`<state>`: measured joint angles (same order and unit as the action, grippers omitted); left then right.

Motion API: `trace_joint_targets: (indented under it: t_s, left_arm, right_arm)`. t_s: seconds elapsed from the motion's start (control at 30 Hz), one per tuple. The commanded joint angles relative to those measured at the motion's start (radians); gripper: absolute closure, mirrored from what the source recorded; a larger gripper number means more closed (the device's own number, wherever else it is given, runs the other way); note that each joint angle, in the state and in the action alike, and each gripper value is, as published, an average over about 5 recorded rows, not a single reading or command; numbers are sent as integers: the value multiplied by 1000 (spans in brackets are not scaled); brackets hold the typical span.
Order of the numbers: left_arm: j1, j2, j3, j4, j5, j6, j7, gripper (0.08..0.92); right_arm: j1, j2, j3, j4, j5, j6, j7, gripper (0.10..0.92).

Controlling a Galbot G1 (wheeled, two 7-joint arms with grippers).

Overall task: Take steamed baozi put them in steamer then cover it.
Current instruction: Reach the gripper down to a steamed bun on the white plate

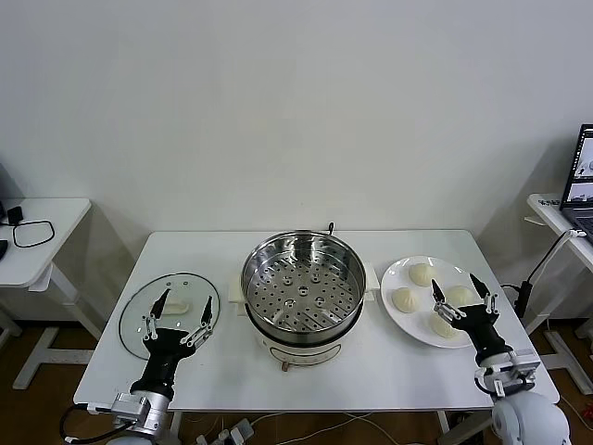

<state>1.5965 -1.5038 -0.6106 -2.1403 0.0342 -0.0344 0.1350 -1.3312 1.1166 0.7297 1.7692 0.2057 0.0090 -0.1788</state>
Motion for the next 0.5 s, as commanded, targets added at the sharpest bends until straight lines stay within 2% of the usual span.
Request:
trace_joint_targets:
  t_s: [0.03, 0.27, 0.5]
  left_arm:
    - [2, 0, 12, -10, 6, -2, 0, 177]
    - [-1, 6, 10, -22, 18, -2, 2, 177]
    - [6, 4, 19, -35, 20, -5, 3, 177]
  right_arm:
    - [158, -194, -81, -130, -202, -34, -1, 203]
    - [329, -431, -215, -238, -276, -94, -161, 203]
    - [601, -570, -464, -393, -333, -108, -509, 203]
